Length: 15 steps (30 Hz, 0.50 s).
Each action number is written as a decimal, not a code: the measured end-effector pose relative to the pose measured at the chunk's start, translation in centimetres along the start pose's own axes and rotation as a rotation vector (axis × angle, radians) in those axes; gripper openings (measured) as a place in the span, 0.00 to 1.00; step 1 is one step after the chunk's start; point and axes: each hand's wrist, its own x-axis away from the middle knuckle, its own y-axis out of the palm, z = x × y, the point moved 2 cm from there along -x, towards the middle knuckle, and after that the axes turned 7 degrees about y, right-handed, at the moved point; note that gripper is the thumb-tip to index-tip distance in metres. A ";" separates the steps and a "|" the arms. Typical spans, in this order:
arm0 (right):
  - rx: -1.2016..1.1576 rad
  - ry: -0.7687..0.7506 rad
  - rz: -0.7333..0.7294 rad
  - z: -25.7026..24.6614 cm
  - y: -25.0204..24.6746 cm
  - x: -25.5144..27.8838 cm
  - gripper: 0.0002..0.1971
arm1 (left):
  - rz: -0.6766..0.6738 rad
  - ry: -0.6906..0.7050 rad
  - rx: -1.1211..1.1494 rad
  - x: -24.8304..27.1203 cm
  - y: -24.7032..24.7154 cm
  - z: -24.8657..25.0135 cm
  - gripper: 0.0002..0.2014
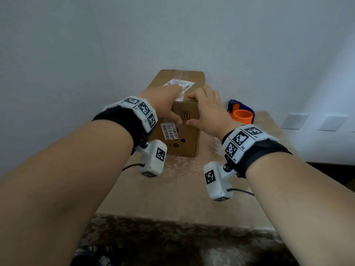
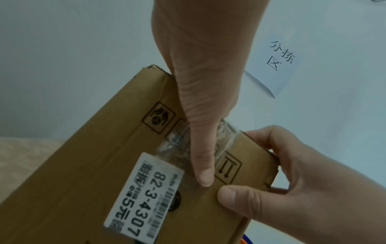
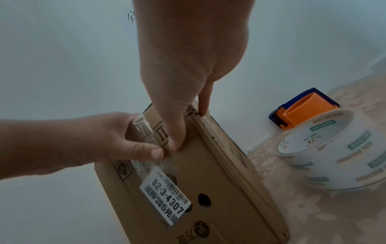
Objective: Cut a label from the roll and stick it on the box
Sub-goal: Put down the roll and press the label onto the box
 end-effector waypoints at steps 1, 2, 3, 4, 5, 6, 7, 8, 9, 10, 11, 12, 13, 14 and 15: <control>0.001 0.001 -0.003 -0.1 -0.1 0.1 0.32 | 0.017 -0.011 -0.004 0.2 0.2 -0.1 0.34; 0.001 0.003 -0.006 -0.3 -0.1 0.2 0.32 | 0.030 -0.016 -0.009 0.4 0.3 -0.4 0.33; -0.002 0.004 -0.008 -0.3 -0.2 0.1 0.32 | 0.043 -0.017 -0.015 0.7 0.4 -0.7 0.33; -0.006 0.005 -0.014 -0.3 -0.3 0.1 0.31 | 0.059 -0.016 -0.018 1.1 0.5 -1.1 0.32; -0.007 0.004 -0.020 -0.3 -0.3 0.1 0.31 | 0.076 -0.024 -0.007 1.5 0.7 -1.6 0.29; -0.007 0.000 -0.023 -0.3 -0.4 0.1 0.31 | 0.103 -0.033 0.017 2.1 0.7 -2.0 0.27; -0.009 -0.004 -0.022 -0.2 -0.5 0.1 0.31 | 0.139 -0.040 0.050 2.5 0.7 -2.3 0.25; -0.018 -0.010 -0.021 -0.2 -0.5 0.0 0.30 | 0.177 -0.050 0.085 3.0 0.6 -2.5 0.23; -0.035 -0.017 -0.021 -0.1 -0.5 0.0 0.30 | 0.213 -0.063 0.118 3.5 0.4 -2.6 0.22; -0.060 -0.024 -0.022 -0.1 -0.5 0.0 0.28 | 0.243 -0.074 0.148 3.9 0.2 -2.7 0.21; -0.091 -0.028 -0.022 -0.1 -0.5 -0.1 0.27 | 0.264 -0.084 0.172 4.1 0.0 -2.7 0.20; -0.123 -0.032 -0.025 -0.1 -0.6 -0.2 0.25 | 0.284 -0.086 0.189 4.3 -0.1 -2.6 0.19; -0.154 -0.037 -0.025 -0.1 -0.7 -0.4 0.23 | 0.304 -0.085 0.200 4.3 -0.2 -2.6 0.18; -0.183 -0.042 -0.022 -0.1 -0.7 -0.5 0.21 | 0.326 -0.080 0.209 4.4 -0.3 -2.5 0.17; -0.205 -0.043 -0.016 -0.1 -0.7 -0.5 0.20 | 0.350 -0.077 0.219 4.4 -0.3 -2.4 0.16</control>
